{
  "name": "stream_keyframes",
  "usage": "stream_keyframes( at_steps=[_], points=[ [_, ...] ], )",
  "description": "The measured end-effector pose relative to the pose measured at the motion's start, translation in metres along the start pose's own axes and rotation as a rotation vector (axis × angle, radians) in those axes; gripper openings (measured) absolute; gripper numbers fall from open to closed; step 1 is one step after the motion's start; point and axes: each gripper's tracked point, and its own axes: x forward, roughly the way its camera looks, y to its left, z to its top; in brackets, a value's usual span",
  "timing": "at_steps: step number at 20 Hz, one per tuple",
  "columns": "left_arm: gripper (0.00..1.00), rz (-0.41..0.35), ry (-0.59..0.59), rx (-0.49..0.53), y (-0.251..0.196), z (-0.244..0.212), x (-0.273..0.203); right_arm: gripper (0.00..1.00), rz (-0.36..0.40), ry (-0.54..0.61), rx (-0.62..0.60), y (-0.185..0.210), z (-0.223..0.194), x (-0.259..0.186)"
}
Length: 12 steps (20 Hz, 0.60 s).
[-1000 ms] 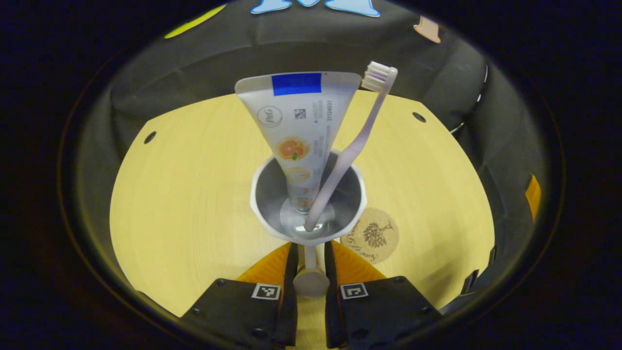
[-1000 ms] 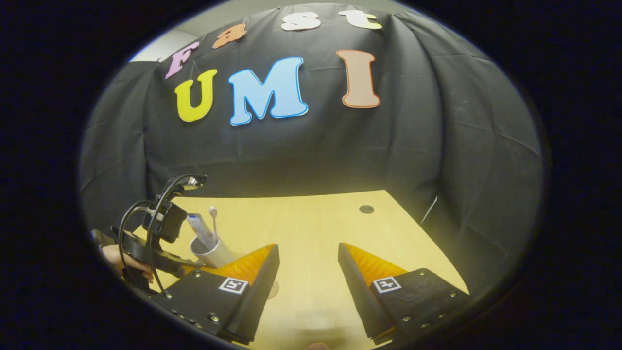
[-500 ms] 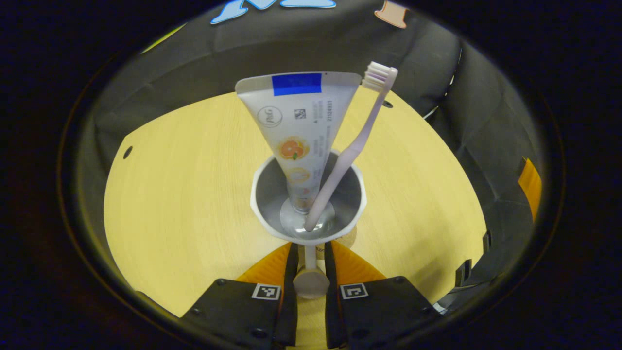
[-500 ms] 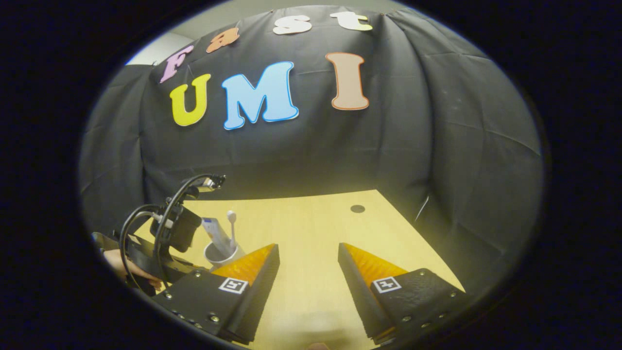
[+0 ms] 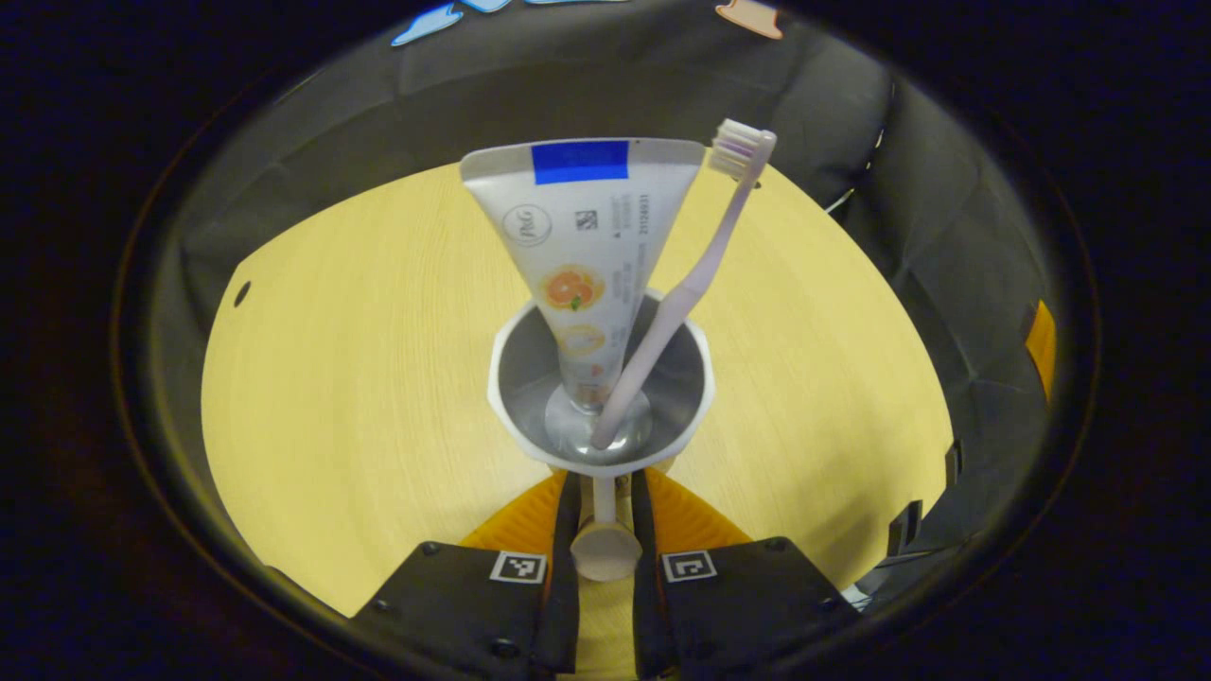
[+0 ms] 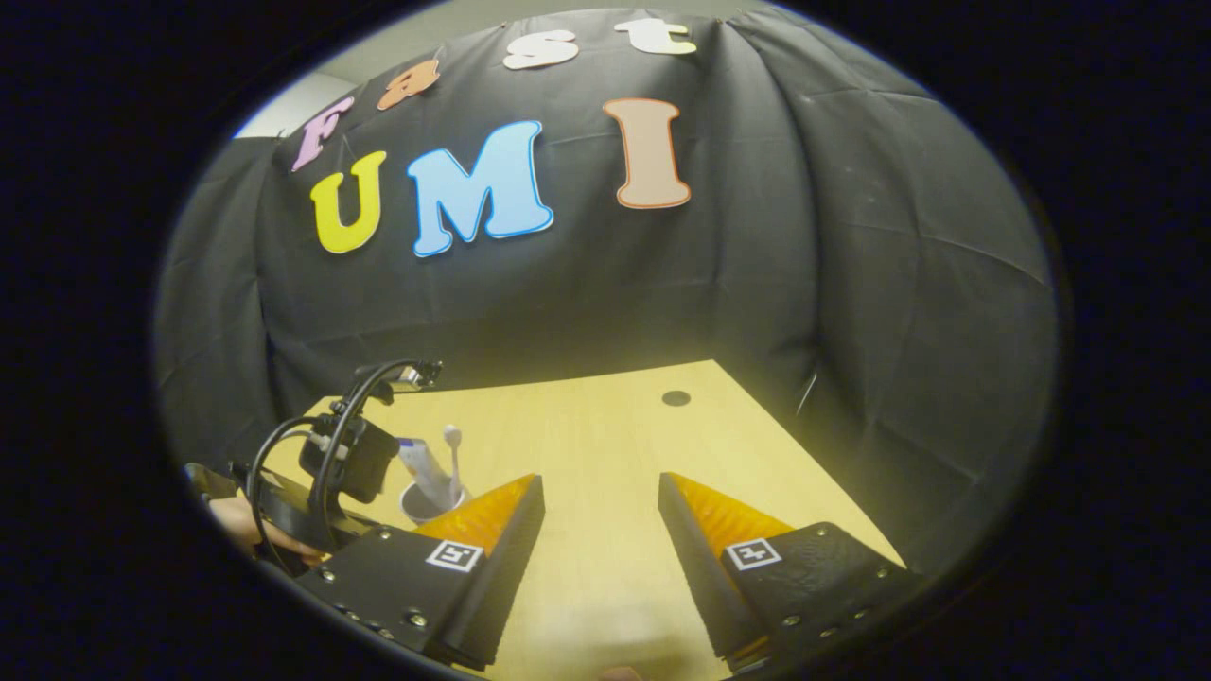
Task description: Put the toothbrush and toothpaste on the desktop into the cup, then pick up the cup and place it on the coaster on the desktop.
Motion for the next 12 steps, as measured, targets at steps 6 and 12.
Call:
stream_keyframes(
  at_steps=[6, 12],
  points=[
    [0.35, 0.000, 0.008, -0.002, -0.008, -0.004, 0.001, 0.78, 0.020, -0.002, 0.000, -0.002, 0.004, 0.004],
    [0.67, -0.022, -0.032, -0.044, -0.021, -0.003, -0.005, 0.78, 0.039, -0.014, -0.027, -0.001, 0.011, 0.003]
  ],
)
